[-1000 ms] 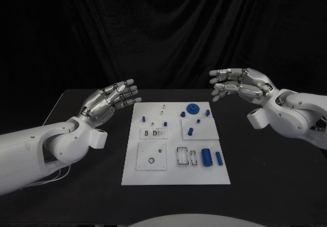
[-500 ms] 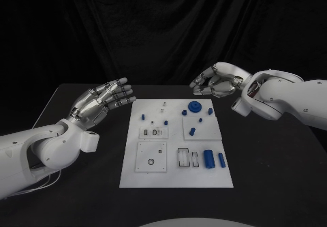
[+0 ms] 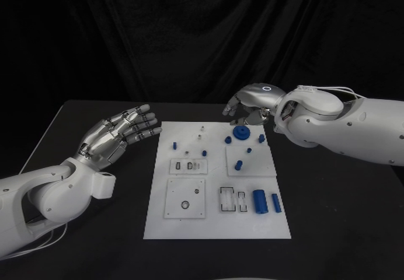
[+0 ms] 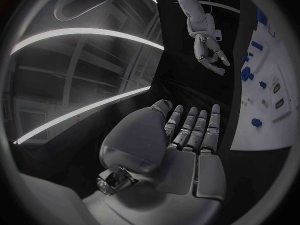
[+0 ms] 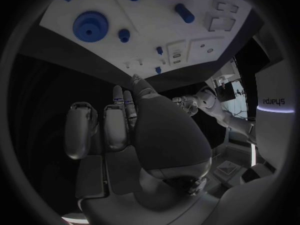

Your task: Assemble the parts on the task board

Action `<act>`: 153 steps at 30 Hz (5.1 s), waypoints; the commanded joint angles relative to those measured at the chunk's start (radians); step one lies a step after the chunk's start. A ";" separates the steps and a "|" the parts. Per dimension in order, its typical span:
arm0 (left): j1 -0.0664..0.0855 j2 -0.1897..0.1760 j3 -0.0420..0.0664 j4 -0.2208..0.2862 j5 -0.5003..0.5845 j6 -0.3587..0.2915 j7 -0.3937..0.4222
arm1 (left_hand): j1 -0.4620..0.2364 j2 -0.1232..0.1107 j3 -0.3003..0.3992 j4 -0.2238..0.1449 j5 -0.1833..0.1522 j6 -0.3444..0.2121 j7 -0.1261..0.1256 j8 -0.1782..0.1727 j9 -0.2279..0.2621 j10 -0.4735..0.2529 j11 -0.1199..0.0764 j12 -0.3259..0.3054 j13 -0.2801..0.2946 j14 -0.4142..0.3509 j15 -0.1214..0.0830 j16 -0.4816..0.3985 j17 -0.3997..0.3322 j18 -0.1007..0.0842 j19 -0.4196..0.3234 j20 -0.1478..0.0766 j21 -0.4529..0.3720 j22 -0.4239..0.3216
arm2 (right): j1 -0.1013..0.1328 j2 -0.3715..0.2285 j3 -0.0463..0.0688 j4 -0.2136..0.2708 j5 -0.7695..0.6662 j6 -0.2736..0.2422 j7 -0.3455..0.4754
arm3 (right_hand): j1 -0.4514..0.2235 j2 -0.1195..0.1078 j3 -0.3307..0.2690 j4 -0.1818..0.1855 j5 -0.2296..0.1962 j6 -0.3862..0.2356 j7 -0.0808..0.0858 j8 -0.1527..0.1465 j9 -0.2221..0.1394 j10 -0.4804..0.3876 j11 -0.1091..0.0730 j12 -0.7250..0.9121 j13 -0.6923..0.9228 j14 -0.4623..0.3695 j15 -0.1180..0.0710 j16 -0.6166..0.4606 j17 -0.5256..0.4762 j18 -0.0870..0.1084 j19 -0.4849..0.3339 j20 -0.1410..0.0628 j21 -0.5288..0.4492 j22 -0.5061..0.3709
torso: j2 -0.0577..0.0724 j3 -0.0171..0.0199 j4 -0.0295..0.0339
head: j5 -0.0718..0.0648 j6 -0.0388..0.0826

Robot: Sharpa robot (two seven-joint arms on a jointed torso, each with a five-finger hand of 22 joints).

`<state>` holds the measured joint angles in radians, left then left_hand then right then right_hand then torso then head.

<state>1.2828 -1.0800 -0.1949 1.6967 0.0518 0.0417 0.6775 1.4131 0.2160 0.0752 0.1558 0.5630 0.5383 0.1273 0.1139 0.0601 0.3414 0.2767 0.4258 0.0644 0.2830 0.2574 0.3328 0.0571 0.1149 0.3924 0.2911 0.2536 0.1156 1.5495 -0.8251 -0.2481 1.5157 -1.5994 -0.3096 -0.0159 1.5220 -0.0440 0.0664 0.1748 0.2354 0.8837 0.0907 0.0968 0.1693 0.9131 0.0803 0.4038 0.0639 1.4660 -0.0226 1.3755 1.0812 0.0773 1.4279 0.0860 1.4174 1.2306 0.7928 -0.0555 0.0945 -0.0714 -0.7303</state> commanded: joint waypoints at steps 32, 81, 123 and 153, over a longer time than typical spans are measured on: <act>0.003 0.012 -0.007 -0.026 -0.001 0.016 0.221 | -0.015 0.000 0.047 -0.004 0.007 0.002 0.009 -0.001 -0.001 0.001 0.008 -0.002 -0.001 -0.005 0.009 0.004 -0.001 -0.021 -0.010 0.000 -0.006 -0.006 | -0.039 -0.013 0.000 -0.007 -0.185 0.089 -0.056 | -0.014 -0.029 0.050 -0.022 -0.018 0.007 0.013 -0.024 -0.007 -0.057 0.000 -0.126 0.007 -0.005 -0.009 -0.038 -0.033 0.002 -0.029 -0.008 -0.024 -0.030 | 0.010 -0.0070 0.0126 | -0.011 -0.030; 0.002 0.023 -0.017 -0.055 -0.011 0.062 0.203 | -0.027 -0.012 0.074 -0.006 0.004 0.019 0.017 0.002 0.001 0.025 0.013 0.014 0.003 0.004 0.014 0.017 0.001 -0.025 -0.008 0.000 -0.006 -0.008 | -0.138 0.090 0.001 -0.150 -0.141 0.039 0.009 | -0.022 -0.052 0.152 -0.028 0.086 0.060 0.004 -0.014 0.000 0.042 0.011 -0.154 0.004 -0.011 0.004 -0.048 -0.024 0.004 -0.036 0.003 -0.031 -0.023 | 0.000 -0.0096 0.0133 | -0.012 -0.048; 0.001 0.043 -0.017 -0.084 -0.011 0.071 0.185 | -0.029 -0.016 0.084 -0.009 0.002 0.023 0.018 0.003 0.002 0.029 0.013 0.016 0.003 0.004 0.013 0.018 0.000 -0.026 -0.005 0.000 -0.004 -0.007 | -0.075 0.265 0.011 -0.287 -0.015 -0.095 0.050 | 0.005 -0.017 0.270 -0.104 -0.027 0.170 0.031 0.047 0.108 0.223 -0.019 -0.168 0.012 -0.004 0.005 -0.051 -0.003 0.002 -0.033 0.002 -0.032 -0.006 | -0.002 -0.0115 0.0132 | -0.002 -0.025; 0.001 0.076 -0.017 -0.105 -0.011 0.081 0.179 | -0.034 -0.012 0.102 -0.008 0.004 0.022 0.020 0.002 0.001 0.027 0.013 0.012 0.002 -0.003 0.013 0.015 -0.001 -0.026 -0.008 -0.001 -0.006 -0.009 | -0.093 0.365 0.020 -0.401 -0.008 0.034 -0.031 | -0.002 -0.025 0.282 -0.118 -0.021 0.141 0.044 0.027 0.125 0.202 -0.002 -0.214 0.006 -0.018 0.019 -0.069 -0.027 0.008 -0.050 0.014 -0.050 -0.028 | -0.003 -0.0125 0.0194 | -0.014 -0.014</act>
<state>1.2828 -1.0063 -0.2125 1.5907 0.0433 0.1061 0.6787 1.3891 0.2005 0.1717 0.1476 0.5642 0.5574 0.1466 0.1133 0.0599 0.3633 0.2918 0.4365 0.0656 0.2862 0.2680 0.3444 0.0564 0.0995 0.3885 0.2948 0.2498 0.1079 1.4585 -0.4582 -0.2293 1.1131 -1.6068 -0.2866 -0.0200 1.5240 -0.0657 0.3479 0.0630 0.2085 1.0325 0.1328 0.1285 0.2923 1.1202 0.0731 0.1932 0.0688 1.4513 -0.0077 1.3096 1.0537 0.0779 1.3849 0.1002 1.3705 1.2038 0.7907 -0.0692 0.1132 -0.0848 -0.7439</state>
